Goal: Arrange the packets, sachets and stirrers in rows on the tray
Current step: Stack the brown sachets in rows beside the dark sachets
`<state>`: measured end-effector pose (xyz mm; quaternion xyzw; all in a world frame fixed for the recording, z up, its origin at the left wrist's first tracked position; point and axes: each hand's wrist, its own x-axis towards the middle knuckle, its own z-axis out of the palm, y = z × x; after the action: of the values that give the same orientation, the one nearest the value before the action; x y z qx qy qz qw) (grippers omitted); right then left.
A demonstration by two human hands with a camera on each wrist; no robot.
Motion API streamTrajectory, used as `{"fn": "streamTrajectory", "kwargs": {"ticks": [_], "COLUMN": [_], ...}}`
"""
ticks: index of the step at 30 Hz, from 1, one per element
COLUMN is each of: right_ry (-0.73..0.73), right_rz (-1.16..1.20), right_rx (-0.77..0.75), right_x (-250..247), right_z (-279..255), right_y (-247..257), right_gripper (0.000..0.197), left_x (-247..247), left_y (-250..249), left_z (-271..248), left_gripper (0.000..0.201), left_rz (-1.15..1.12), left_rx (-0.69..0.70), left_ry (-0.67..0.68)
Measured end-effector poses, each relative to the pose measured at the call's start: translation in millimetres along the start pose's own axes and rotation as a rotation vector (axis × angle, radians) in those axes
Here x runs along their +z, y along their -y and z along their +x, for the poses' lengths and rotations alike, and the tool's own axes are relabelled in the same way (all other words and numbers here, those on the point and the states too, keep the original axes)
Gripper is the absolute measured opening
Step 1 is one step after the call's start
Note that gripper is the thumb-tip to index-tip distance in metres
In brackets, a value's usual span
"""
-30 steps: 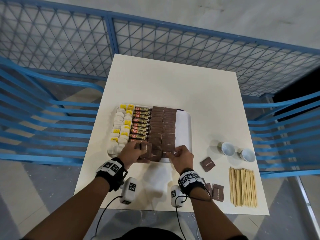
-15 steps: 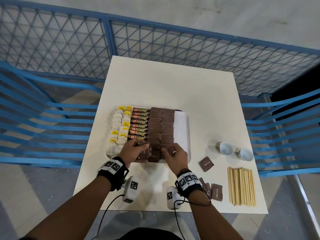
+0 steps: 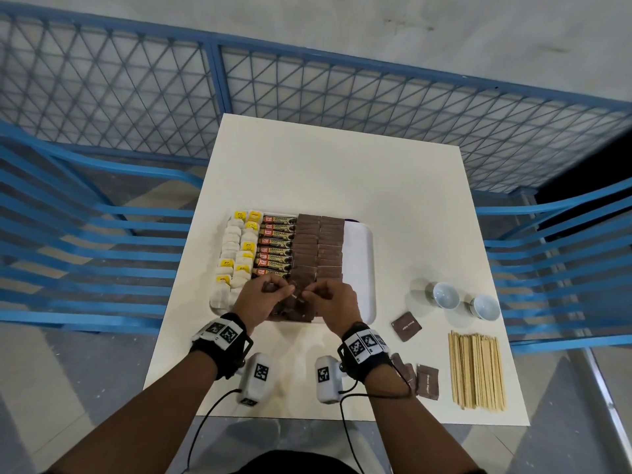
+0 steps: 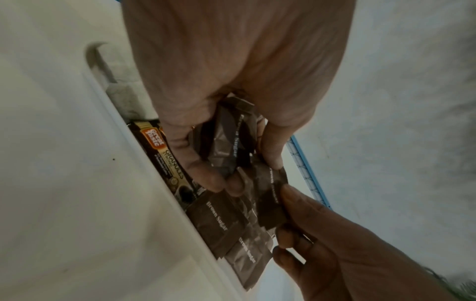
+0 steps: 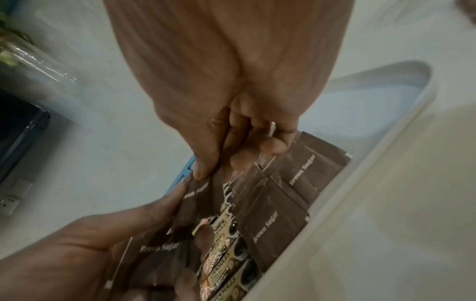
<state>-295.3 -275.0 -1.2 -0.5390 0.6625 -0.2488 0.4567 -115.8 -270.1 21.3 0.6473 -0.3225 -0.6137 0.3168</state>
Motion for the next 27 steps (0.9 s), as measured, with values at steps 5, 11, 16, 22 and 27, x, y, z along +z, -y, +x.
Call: {"fn": "streamTrajectory", "kwargs": {"ticks": [5,11,16,22,27], "right_ry": [-0.064,-0.077,0.036,-0.138,-0.077], "right_rz": [0.096,0.104,0.068,-0.093,-0.221], "right_rx": [0.118,0.109,0.084,0.136,0.198], "right_x": [-3.8,-7.5,-10.6,-35.4,-26.0], "right_z": [3.5,5.4,4.5,-4.2,-15.3], "right_y": [-0.9,-5.6,-13.1,-38.2,-51.9], "right_gripper": [0.017,0.024,0.014,0.014,0.013], "left_x": [-0.5,5.8,6.7,0.9,-4.3], "left_y": [5.2,4.3,4.0,6.0,11.0], "left_z": [2.8,4.9,8.5,11.2,14.2], "left_gripper": [0.01,0.01,0.006,0.019,0.018], "left_rz": [0.071,0.07,0.036,-0.059,-0.069], "left_rx": [0.051,0.074,0.049,-0.059,-0.113], "left_ry": [-0.038,-0.071,-0.049,-0.021,0.017]}}
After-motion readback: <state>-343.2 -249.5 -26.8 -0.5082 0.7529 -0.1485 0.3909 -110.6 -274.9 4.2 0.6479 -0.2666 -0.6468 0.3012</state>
